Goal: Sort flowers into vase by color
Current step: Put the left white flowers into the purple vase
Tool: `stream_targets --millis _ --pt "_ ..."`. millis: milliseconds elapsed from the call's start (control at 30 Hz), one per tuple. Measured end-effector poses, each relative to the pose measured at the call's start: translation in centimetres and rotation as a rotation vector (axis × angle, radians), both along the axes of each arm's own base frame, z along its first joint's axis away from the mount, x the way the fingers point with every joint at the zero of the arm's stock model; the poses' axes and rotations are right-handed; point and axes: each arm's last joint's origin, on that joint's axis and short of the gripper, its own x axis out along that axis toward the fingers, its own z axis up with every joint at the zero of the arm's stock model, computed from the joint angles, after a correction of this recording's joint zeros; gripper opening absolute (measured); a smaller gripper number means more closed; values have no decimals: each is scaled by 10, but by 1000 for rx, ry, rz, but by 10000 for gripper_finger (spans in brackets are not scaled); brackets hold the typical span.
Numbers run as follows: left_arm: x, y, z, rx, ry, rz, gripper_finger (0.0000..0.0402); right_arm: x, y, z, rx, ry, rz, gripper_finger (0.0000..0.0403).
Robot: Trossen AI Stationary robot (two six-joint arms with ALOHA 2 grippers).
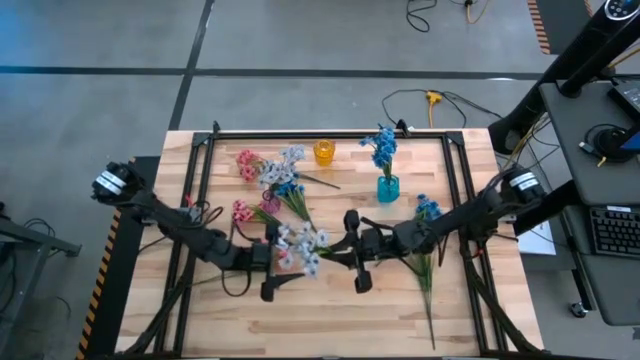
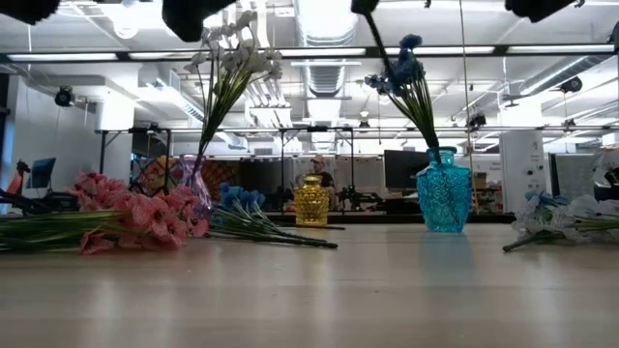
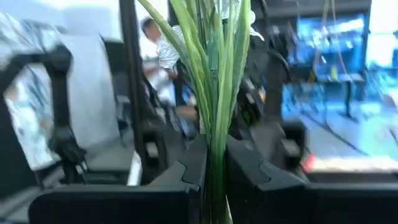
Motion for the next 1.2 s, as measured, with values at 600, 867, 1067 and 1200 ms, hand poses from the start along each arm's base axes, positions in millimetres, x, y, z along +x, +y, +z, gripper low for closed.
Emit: stream_targets --millis 600,867,1067,1200 --pt "63 4 -3 -1 -17 -35 273 11 3 -7 -75 -95 -17 33" --pt "67 5 1 -2 -22 -37 215 11 2 -7 -83 -96 -22 34" --pt "66 7 -1 -3 -14 -33 124 11 2 -7 -75 -98 -20 34" --pt "66 7 -1 -4 -16 -33 62 11 2 -8 -71 -86 -17 36"
